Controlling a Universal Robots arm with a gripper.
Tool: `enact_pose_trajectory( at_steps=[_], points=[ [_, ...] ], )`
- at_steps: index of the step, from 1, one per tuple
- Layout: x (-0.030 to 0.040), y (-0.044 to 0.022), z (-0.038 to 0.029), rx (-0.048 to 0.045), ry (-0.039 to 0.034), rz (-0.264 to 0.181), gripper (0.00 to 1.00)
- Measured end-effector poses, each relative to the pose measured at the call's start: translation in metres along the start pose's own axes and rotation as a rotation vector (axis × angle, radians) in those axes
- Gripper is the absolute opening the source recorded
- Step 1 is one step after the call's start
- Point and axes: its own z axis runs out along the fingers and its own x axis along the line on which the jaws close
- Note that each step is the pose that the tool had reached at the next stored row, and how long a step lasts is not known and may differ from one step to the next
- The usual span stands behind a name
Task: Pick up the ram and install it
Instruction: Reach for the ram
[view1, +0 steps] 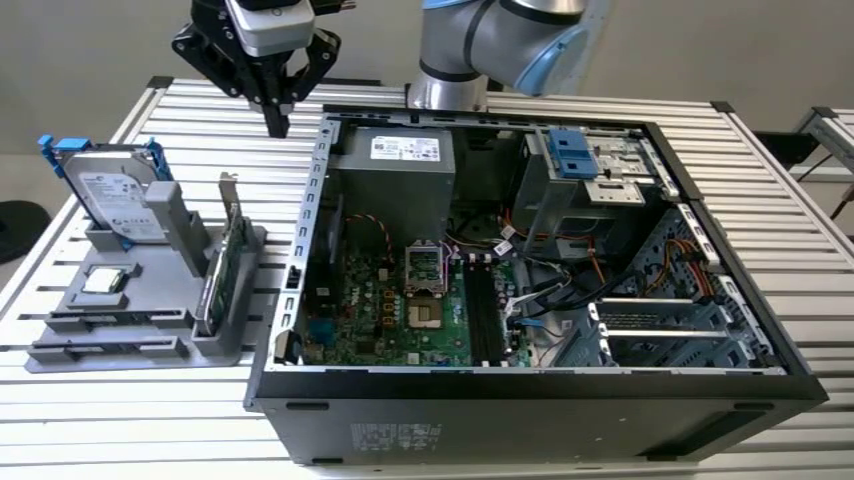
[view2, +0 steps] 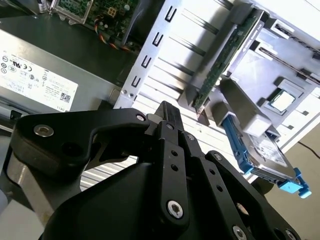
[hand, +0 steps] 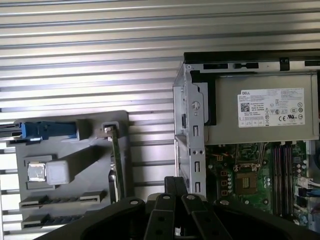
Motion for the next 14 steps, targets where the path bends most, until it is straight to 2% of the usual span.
enact_pose_trajectory(
  at_steps=[14],
  points=[
    [0.0064, -0.0004, -0.0001, -0.0001, 0.0, 0.0, 0.0]
  ],
)
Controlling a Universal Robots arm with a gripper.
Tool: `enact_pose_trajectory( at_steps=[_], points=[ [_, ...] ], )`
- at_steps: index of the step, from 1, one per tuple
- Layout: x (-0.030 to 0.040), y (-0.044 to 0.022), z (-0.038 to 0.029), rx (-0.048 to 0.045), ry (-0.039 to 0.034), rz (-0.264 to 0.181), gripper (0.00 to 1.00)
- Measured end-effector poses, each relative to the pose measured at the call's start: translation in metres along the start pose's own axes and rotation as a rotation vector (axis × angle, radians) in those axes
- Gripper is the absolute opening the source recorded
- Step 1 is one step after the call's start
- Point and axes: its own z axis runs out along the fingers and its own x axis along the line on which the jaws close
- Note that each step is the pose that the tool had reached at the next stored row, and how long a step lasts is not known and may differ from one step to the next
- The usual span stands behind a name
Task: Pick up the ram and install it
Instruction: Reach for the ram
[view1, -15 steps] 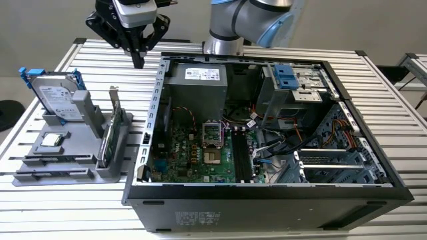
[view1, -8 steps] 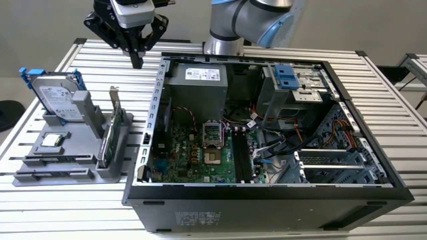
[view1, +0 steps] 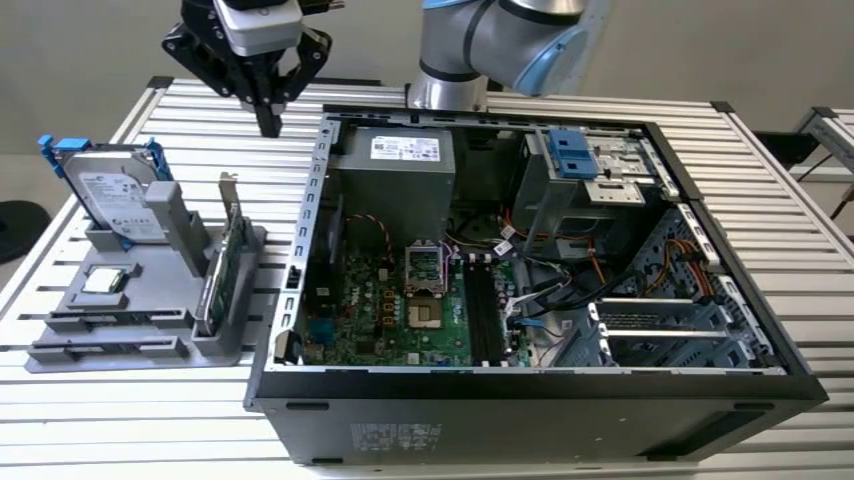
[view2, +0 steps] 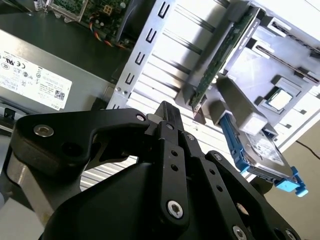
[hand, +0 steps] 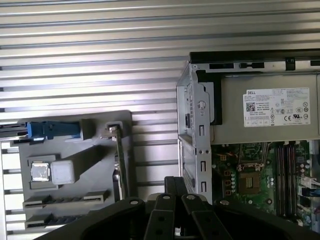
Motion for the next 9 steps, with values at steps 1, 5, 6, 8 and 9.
enact_pose_trajectory(
  at_steps=[1, 5, 6, 8, 9],
  points=[
    [0.0003, 0.0, 0.0, 0.0, 0.0, 0.0, 0.0],
    [0.0025, -0.0002, -0.0001, 0.0, 0.0, 0.0, 0.0],
    [0.0026, -0.0002, 0.0, 0.0, 0.0, 0.0, 0.0],
    [0.003, -0.0002, -0.0001, 0.0001, 0.0, 0.0, 0.0],
    [0.0033, -0.0002, -0.0001, 0.0, 0.0, 0.0, 0.0]
  ],
)
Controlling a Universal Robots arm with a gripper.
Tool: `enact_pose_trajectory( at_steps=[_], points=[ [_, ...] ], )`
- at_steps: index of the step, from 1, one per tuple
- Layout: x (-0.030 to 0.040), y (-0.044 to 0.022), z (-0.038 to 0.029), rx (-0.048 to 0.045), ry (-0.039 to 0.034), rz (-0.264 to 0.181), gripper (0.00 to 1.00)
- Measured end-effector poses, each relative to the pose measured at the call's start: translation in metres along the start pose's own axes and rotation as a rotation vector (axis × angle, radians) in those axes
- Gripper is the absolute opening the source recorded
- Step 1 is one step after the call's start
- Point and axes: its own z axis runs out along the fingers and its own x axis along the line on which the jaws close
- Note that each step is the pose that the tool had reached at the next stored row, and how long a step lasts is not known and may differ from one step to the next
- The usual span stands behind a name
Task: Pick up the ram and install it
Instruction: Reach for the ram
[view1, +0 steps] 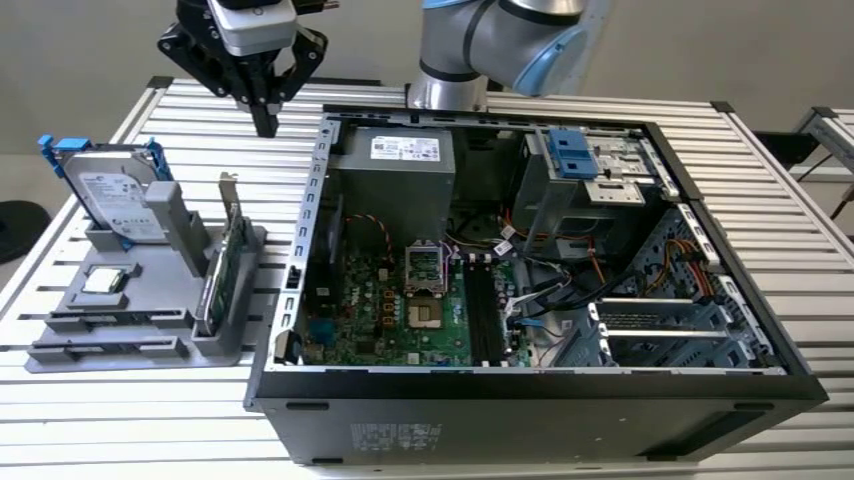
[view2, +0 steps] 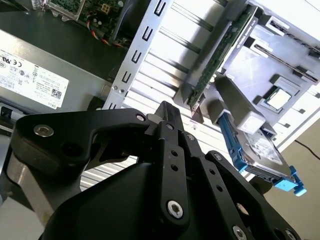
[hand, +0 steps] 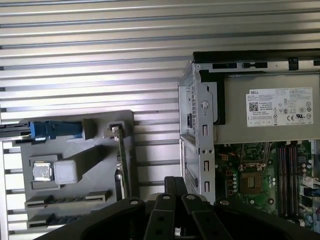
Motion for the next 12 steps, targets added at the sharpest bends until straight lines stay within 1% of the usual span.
enact_pose_trajectory(
  at_steps=[12],
  points=[
    [0.0013, -0.0001, 0.0, 0.0, 0.0, 0.0, 0.0]
  ],
)
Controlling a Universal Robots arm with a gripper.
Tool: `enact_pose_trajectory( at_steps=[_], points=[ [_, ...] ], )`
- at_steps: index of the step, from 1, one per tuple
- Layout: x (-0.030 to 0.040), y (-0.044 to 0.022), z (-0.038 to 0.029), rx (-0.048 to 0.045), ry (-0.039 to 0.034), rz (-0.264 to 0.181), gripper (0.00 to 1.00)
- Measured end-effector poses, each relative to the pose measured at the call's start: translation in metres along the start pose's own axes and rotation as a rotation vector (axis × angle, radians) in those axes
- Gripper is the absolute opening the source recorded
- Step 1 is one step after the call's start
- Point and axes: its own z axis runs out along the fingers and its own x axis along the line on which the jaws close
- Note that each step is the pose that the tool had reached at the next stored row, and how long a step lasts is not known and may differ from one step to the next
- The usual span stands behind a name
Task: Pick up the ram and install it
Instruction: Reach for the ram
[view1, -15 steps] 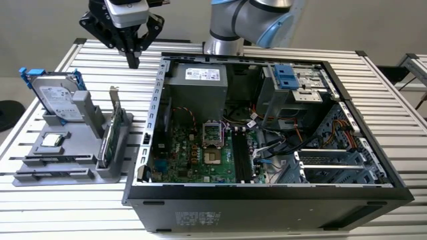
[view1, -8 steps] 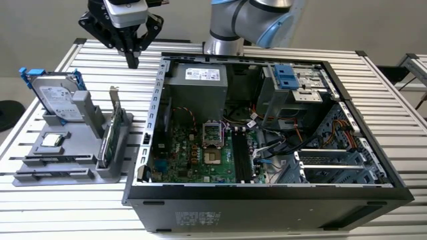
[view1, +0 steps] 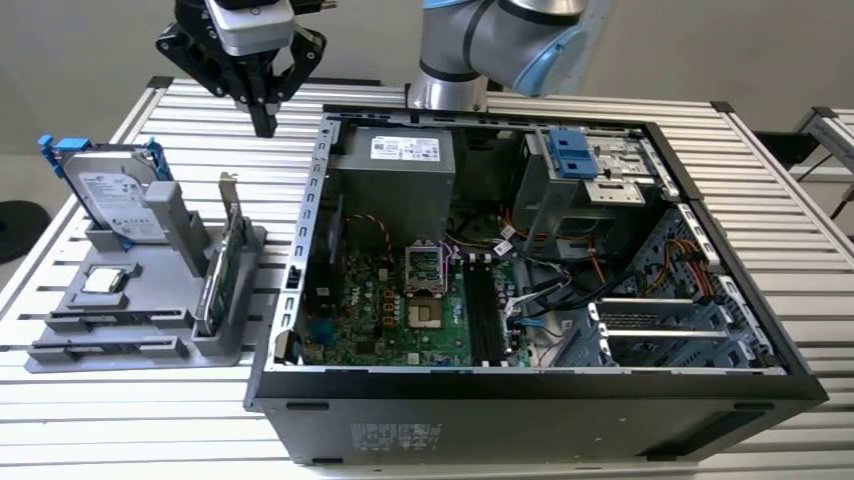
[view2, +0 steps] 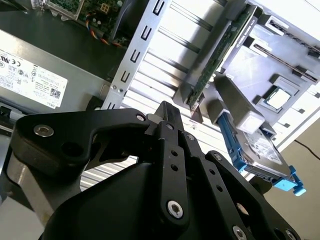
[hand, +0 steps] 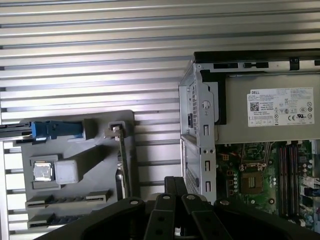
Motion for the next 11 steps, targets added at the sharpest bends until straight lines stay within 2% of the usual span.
enact_pose_trajectory(
  at_steps=[11],
  points=[
    [0.0107, -0.0007, -0.0002, 0.0, 0.0, 0.0, 0.0]
  ],
)
